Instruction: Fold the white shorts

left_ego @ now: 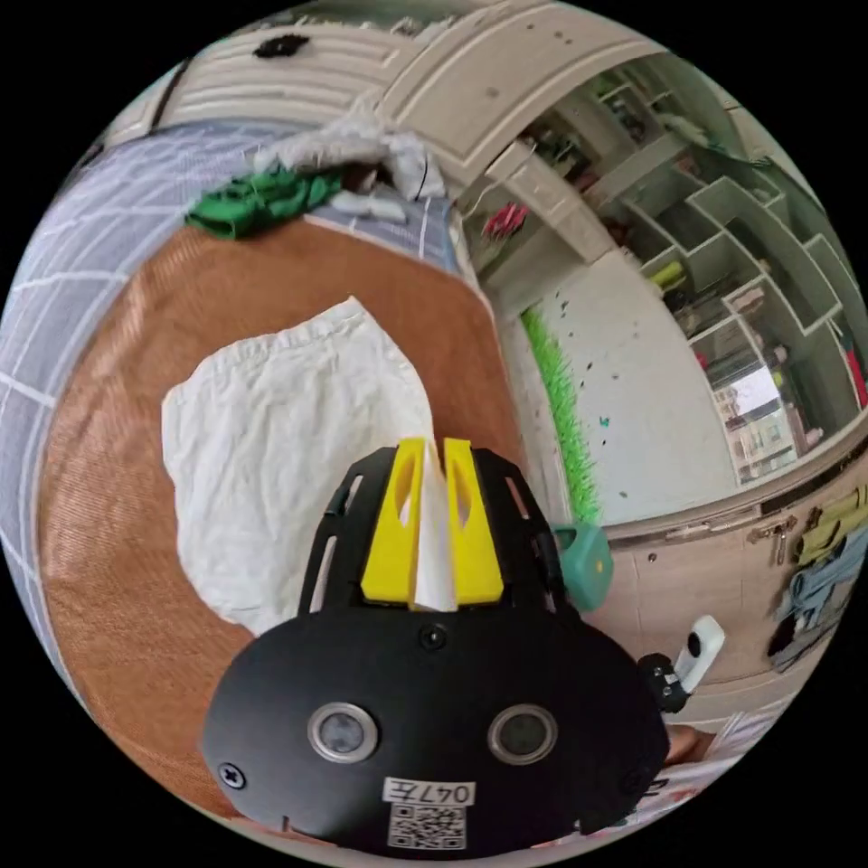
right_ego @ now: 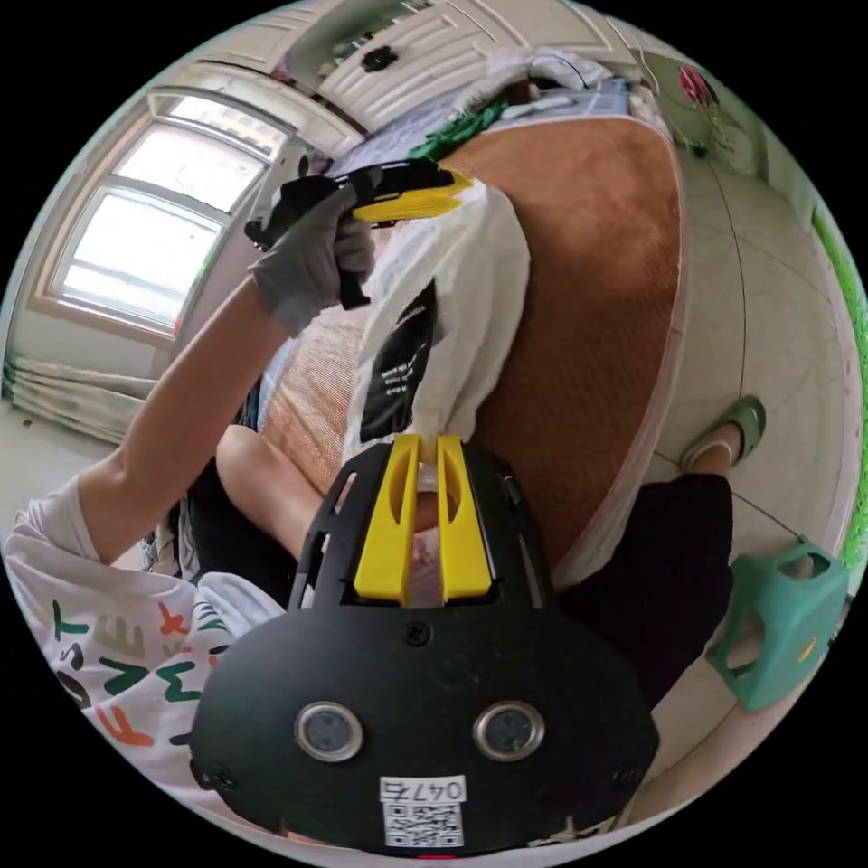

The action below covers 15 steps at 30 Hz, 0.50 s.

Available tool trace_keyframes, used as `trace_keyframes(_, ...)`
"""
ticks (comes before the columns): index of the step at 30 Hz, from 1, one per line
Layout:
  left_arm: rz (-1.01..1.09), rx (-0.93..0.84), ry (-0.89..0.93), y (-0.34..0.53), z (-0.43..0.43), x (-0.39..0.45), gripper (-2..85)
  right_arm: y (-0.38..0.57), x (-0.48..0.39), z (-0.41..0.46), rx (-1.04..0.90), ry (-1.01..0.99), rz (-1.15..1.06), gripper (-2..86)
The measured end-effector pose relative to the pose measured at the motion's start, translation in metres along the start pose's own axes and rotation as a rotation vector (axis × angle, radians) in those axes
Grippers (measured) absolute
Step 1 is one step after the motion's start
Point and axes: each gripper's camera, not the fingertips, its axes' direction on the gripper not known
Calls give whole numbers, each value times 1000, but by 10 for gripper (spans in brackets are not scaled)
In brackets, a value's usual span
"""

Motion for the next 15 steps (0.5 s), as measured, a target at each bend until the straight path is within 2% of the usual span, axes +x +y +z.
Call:
trace_keyframes(4,44,82,16,15,-51,-1,121,34,42,33,9,-59,40,6)
trace_keyframes(7,102,89,-86,43,-123,-7,118,46,56,57,-23,-110,31,6)
trace_keyframes(12,-13,6,-98,100,-191,-87,111,52,59,104,-188,-171,-85,29)
trace_keyframes(15,-76,-14,-78,117,-193,-140,113,55,57,115,-237,-138,-140,39)
